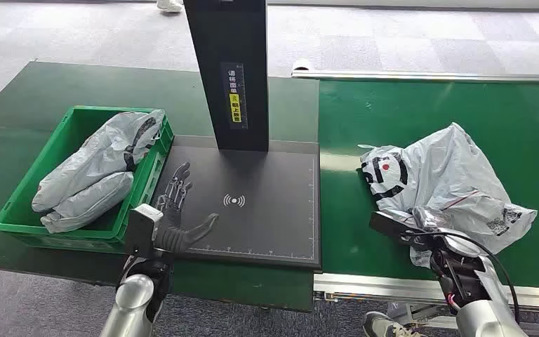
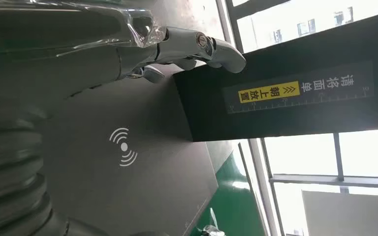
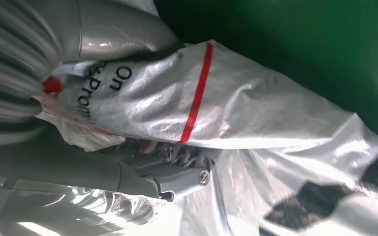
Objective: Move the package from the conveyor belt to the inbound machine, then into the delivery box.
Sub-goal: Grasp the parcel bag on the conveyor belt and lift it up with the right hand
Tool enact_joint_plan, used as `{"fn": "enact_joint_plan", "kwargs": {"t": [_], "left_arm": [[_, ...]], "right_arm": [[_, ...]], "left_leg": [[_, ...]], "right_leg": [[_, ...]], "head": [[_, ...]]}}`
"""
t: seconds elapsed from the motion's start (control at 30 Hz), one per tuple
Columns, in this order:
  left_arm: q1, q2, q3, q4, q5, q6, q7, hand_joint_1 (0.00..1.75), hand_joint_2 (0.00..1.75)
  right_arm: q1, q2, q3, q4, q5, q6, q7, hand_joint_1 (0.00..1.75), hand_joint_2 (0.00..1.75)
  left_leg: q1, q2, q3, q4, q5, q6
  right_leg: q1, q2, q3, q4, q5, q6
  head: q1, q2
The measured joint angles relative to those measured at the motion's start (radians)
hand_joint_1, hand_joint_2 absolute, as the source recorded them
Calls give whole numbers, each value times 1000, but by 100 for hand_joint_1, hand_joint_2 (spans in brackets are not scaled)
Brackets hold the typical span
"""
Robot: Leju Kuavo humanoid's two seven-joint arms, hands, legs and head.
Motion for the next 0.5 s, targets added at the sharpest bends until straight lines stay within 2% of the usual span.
{"fn": "enact_joint_plan", "kwargs": {"t": [0.13, 0.33, 0.5], "left_arm": [[13, 0, 6, -16, 0, 5, 0, 0, 175], [31, 1, 17, -47, 0, 16, 0, 0, 175], [42, 0, 27, -64, 1, 20, -4, 0, 175]], "right_arm": [[-10, 10, 13, -2, -40, -28, -11, 175, 175], [-12, 33, 10, -47, -183, -90, -67, 175, 175], [-8, 60, -23, -114, -357, -118, -167, 175, 175]], "left_leg": [[0, 0, 0, 0, 0, 0], [0, -1, -1, 0, 0, 0], [0, -1, 0, 0, 0, 0]], "right_leg": [[0, 0, 0, 0, 0, 0], [0, 0, 0, 0, 0, 0], [0, 0, 0, 0, 0, 0]], "head": [[0, 0], [0, 0], [0, 0]]}}
